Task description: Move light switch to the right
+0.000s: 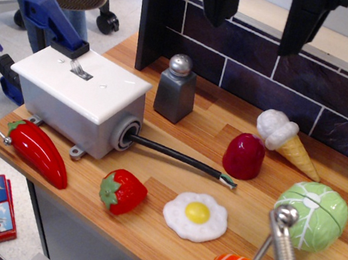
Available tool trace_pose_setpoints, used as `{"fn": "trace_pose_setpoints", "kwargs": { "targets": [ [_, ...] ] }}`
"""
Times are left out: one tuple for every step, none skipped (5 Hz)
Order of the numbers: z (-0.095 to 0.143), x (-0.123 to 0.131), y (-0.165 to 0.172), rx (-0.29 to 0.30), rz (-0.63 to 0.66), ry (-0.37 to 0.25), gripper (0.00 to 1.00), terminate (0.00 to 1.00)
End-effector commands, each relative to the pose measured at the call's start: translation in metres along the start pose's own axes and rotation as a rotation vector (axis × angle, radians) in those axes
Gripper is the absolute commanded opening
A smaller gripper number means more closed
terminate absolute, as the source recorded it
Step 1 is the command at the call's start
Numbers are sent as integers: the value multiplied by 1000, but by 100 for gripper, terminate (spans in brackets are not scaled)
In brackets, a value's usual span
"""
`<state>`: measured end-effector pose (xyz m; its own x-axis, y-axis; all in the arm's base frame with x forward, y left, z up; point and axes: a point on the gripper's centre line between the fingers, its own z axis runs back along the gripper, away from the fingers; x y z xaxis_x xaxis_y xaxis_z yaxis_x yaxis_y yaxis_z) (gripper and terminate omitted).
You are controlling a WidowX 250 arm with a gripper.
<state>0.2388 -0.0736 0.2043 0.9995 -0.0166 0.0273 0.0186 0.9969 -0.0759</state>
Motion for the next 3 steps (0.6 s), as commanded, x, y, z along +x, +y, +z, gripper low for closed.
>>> {"fn": "trace_pose_setpoints", "kwargs": {
  "targets": [
    [0, 0, 0, 0, 0, 0, 100, 0],
    [-5, -2, 26, 15, 17, 4, 100, 0],
    [-8, -6, 51, 23, 5, -5, 100, 0]
  ]
}}
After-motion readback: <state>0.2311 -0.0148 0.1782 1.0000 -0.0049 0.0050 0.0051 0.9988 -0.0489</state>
